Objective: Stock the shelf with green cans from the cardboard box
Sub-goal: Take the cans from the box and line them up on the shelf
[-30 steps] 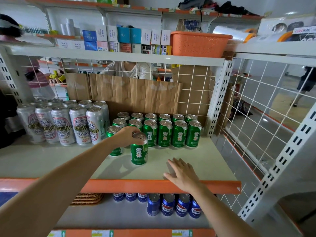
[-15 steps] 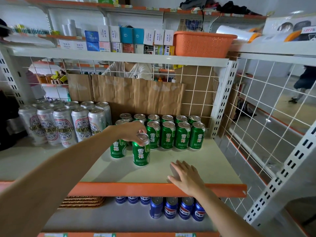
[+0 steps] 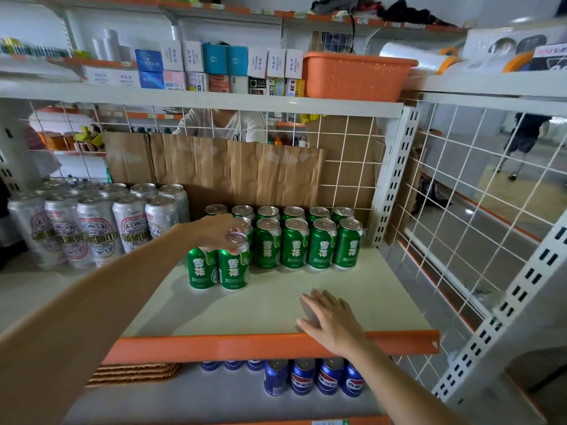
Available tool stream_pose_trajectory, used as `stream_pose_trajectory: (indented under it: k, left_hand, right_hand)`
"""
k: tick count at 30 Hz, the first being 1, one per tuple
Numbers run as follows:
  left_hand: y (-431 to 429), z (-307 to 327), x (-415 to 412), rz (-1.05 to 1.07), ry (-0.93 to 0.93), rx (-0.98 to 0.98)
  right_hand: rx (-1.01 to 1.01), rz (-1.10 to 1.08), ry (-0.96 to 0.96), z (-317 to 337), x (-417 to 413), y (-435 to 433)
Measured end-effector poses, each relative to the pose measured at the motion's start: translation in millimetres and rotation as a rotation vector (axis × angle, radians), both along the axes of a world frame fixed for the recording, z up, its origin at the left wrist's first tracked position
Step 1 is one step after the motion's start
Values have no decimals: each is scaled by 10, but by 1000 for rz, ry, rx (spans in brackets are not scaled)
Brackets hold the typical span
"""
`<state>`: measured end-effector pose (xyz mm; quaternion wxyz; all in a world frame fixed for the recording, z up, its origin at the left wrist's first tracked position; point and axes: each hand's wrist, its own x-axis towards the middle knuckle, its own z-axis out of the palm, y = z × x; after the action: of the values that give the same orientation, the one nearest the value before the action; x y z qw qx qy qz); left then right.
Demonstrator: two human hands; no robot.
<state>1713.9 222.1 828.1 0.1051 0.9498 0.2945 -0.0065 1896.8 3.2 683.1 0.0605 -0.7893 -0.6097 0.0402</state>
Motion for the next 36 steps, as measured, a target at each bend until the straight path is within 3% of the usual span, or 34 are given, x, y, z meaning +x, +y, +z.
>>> stream_pose_trajectory:
  k: [18,26,36]
  left_hand:
    - [-43,-93,-74,85,22,158]
    - [-173,12,-472,300,-181,18]
    - [-1015,-277,-1117,437,-134,49]
  right_hand:
    - [-23,-2,28,66,-30,-18]
    - [-32,52,-53,207,-33,-24]
    - [10,214,-124,484,-243,-23]
